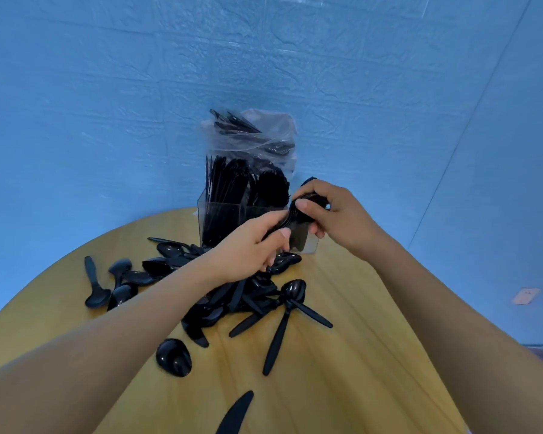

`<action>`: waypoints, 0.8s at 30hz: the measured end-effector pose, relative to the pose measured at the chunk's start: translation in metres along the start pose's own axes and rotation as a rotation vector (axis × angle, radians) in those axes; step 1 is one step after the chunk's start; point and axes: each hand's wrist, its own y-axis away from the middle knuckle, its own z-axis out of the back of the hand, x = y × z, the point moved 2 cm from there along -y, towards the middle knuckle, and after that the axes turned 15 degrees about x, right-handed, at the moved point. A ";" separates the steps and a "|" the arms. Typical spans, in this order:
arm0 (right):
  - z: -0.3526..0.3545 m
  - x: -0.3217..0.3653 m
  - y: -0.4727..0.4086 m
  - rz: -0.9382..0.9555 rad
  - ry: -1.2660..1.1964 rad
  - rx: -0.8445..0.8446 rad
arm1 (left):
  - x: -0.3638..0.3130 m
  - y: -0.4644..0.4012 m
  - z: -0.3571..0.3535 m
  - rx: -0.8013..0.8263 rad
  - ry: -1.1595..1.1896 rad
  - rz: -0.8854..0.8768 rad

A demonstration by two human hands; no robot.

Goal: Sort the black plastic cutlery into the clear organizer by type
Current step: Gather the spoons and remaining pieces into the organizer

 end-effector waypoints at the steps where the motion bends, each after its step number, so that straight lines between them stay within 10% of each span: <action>1: 0.006 -0.004 0.000 -0.005 -0.023 -0.049 | -0.003 -0.009 0.000 0.005 -0.011 -0.004; 9: 0.064 -0.037 -0.014 -0.127 0.170 -0.304 | 0.008 -0.044 0.006 -0.268 -0.507 0.039; 24: 0.066 -0.042 -0.061 -0.143 0.651 -0.386 | 0.037 -0.052 -0.003 -0.228 -0.966 0.025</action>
